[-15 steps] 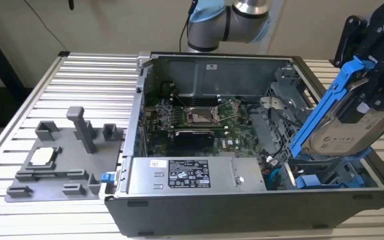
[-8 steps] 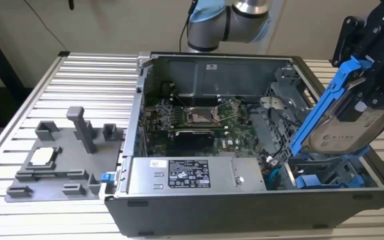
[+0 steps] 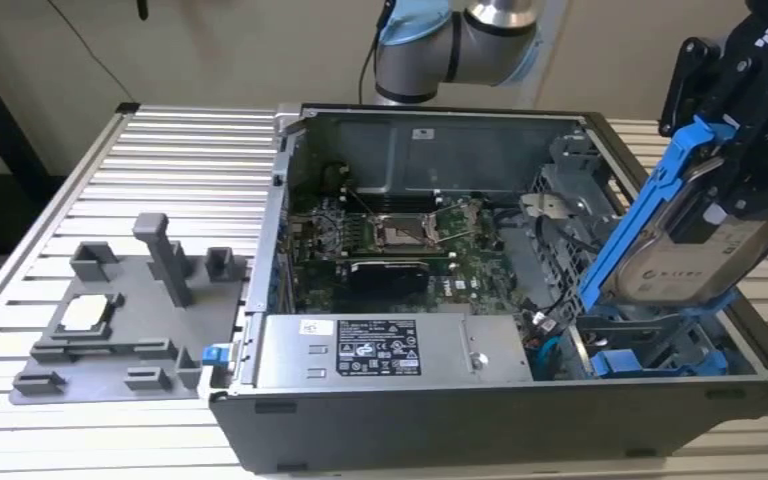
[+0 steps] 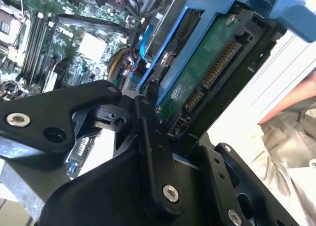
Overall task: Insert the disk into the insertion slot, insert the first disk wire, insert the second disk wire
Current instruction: 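Insert the disk into the insertion slot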
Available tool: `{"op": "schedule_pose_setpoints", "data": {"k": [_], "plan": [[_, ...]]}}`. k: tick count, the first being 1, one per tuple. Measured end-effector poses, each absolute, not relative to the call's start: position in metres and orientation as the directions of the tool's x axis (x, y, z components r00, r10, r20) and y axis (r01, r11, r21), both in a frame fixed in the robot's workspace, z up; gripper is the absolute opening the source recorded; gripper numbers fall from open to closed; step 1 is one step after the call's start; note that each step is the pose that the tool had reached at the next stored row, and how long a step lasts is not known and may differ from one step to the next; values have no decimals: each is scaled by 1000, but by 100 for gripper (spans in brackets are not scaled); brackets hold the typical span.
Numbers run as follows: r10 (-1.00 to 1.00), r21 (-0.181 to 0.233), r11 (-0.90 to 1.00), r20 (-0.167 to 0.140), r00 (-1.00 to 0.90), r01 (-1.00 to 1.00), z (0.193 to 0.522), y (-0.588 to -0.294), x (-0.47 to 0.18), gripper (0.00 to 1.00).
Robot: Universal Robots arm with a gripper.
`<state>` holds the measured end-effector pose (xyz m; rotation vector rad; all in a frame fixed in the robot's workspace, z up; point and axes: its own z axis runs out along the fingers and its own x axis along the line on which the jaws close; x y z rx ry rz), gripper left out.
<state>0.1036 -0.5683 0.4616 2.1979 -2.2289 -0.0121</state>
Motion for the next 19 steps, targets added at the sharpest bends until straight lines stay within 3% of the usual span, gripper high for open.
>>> {"op": "schedule_pose_setpoints", "data": {"k": [19], "plan": [[-999, 11, -42, 3, 43, -999, 446, -567, 115, 33]]}}
